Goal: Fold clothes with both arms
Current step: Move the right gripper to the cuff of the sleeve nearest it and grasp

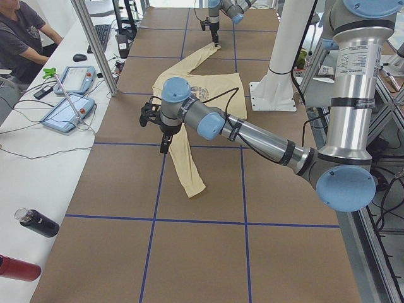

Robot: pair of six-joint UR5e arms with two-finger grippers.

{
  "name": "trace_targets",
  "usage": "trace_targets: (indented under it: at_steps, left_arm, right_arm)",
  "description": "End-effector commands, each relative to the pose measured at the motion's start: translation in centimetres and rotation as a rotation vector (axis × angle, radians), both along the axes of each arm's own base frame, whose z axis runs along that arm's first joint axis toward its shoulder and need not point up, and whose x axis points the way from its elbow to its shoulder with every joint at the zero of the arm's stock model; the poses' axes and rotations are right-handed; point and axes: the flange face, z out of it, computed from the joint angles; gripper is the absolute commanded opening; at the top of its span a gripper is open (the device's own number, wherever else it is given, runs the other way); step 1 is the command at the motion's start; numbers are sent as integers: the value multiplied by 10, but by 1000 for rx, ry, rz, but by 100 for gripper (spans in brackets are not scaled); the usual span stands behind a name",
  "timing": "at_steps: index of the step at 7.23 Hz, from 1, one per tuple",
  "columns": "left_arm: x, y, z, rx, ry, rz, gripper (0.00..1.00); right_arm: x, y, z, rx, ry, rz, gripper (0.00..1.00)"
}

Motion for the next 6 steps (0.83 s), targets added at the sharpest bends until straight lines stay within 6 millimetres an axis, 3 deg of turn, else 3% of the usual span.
trace_targets:
  at_steps: [1, 2, 6]
  left_arm:
    - [0, 0, 1, -2, 0, 0, 100]
    - [0, 0, 0, -1, 0, 0, 100]
    - [0, 1, -3, 3, 1, -1, 100]
  right_arm:
    - [-1, 1, 2, -10, 0, -2, 49]
    - [-1, 1, 1, -10, 0, -2, 49]
    - [-2, 3, -4, -28, -28, -21, 16]
